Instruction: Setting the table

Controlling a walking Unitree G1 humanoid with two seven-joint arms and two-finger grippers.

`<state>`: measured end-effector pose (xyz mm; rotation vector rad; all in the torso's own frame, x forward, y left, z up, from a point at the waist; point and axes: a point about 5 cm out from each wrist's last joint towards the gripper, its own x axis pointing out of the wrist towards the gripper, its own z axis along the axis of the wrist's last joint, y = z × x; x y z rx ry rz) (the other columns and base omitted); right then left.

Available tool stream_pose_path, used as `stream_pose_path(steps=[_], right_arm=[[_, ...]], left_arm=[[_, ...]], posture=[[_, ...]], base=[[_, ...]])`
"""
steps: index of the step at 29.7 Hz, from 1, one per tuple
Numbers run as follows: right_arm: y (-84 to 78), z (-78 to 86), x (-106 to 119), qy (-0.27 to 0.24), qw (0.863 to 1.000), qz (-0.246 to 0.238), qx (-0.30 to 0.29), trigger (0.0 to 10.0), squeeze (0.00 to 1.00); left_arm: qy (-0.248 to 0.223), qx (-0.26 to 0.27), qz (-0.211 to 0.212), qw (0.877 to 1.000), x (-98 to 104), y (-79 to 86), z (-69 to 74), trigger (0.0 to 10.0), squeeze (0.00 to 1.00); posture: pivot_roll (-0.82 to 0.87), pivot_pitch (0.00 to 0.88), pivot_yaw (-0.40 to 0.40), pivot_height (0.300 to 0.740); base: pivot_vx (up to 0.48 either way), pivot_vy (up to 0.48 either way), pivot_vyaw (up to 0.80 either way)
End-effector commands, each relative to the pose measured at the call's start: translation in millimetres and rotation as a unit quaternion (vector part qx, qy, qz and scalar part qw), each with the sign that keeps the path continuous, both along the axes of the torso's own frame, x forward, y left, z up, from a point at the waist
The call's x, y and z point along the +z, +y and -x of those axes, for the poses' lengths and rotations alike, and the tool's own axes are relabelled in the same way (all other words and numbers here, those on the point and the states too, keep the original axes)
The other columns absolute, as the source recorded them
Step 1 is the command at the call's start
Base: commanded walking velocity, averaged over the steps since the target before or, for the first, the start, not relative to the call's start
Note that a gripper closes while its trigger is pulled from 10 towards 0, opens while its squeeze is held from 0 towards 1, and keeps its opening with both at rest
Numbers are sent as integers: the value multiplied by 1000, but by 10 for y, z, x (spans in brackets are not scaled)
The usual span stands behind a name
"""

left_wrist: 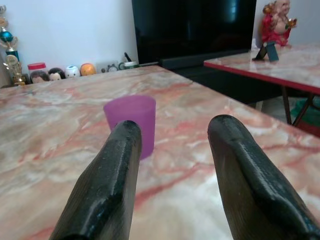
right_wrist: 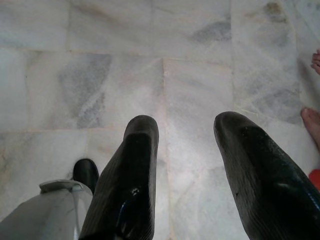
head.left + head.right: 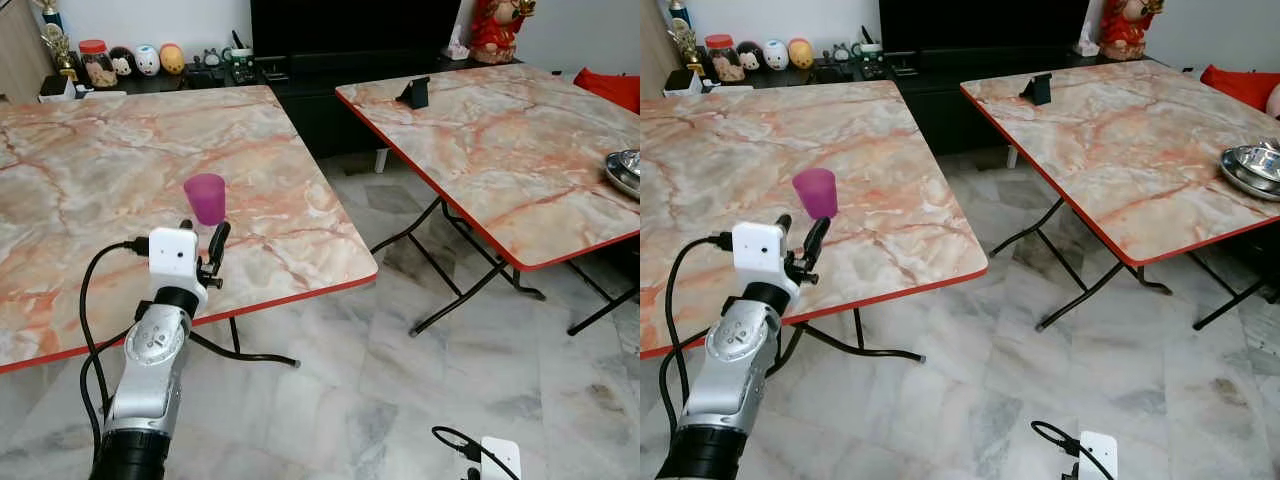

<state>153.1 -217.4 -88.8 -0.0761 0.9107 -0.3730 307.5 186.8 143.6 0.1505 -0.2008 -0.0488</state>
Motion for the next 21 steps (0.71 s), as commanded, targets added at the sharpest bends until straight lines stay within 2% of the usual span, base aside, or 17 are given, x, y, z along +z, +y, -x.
stream_pose_path(steps=[1,15,21], right_arm=[[-8,-19,12,-5,1000,4,1,10000,0],[-1,-34,18,-7,1000,7,1,10000,0],[30,-58,24,-11,1000,8,4,10000,0]], left_arm=[[0,-4,-14,1000,-42,-15,18,10000,0],[-9,-11,4,1000,73,-73,-63,10000,0],[-16,-14,7,1000,128,-86,-84,10000,0]], posture=[[122,0,-50,728],[124,0,-53,728],[125,0,-53,728]], base=[[0,0,0],[0,0,0],[264,0,0]])
